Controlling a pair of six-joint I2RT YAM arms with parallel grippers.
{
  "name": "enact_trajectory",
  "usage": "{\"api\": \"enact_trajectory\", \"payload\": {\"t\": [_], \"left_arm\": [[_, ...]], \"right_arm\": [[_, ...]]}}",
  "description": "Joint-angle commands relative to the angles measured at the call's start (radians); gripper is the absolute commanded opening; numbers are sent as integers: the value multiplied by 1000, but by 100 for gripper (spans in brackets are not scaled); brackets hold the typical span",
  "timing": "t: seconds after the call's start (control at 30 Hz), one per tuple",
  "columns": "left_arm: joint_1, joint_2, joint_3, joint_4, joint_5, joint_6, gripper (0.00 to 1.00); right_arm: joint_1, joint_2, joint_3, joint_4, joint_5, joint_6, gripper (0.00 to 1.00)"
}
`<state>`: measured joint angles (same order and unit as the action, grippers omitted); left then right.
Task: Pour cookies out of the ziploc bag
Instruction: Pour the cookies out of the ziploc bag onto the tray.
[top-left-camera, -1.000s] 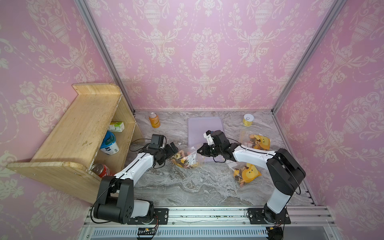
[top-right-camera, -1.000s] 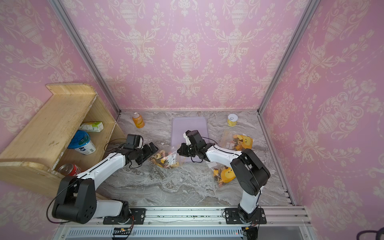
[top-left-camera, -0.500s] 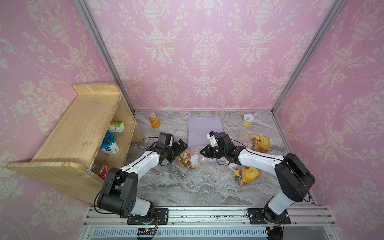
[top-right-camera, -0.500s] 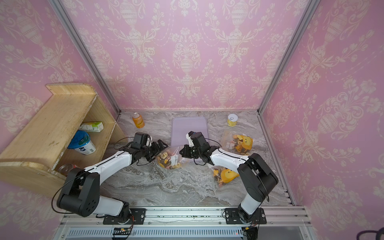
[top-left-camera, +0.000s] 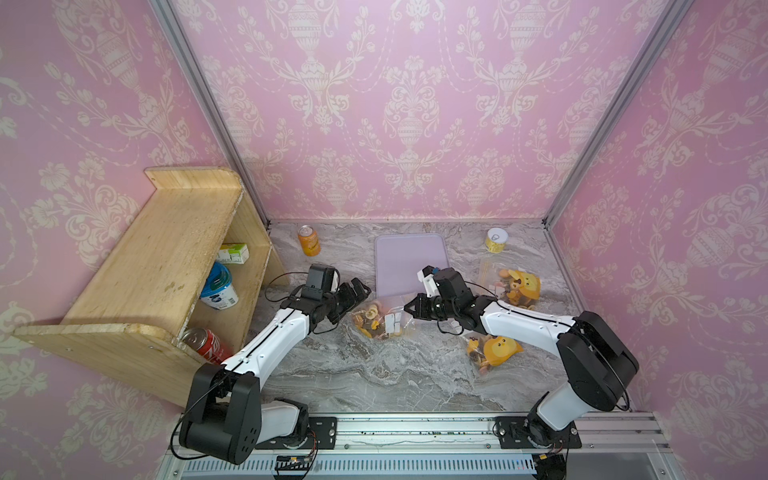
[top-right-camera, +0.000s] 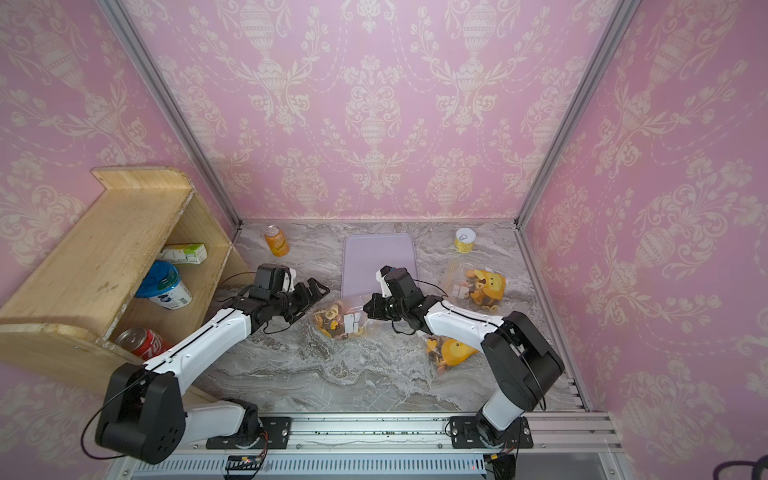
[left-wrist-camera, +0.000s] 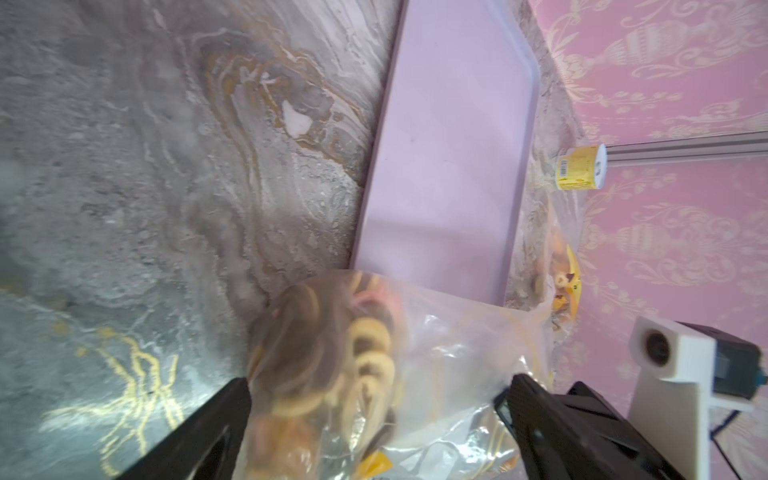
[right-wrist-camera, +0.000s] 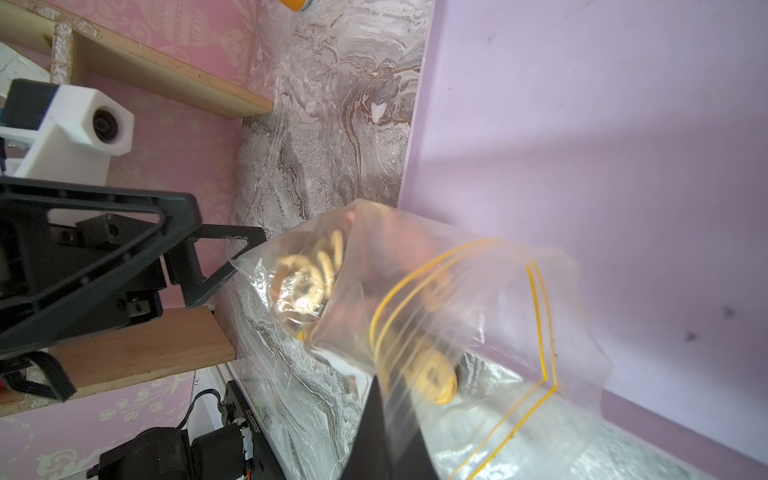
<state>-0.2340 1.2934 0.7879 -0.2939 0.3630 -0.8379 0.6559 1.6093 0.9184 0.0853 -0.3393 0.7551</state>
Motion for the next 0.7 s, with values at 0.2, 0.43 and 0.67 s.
{"api": "enact_trajectory", "payload": {"t": [0.2,0.43,0.67], "left_arm": [[8,0,-14,-139,-132,118,99],[11,-14,-33,-119,-117,127,64],[10,-23,-35,-108,-67,117,35]], "right_arm": [[-13,-39,-30,-12,28,-22,0],[-13,-37,-25,-18,27,-24,0],[-13,-30,-27,-11,27,-22,0]]}}
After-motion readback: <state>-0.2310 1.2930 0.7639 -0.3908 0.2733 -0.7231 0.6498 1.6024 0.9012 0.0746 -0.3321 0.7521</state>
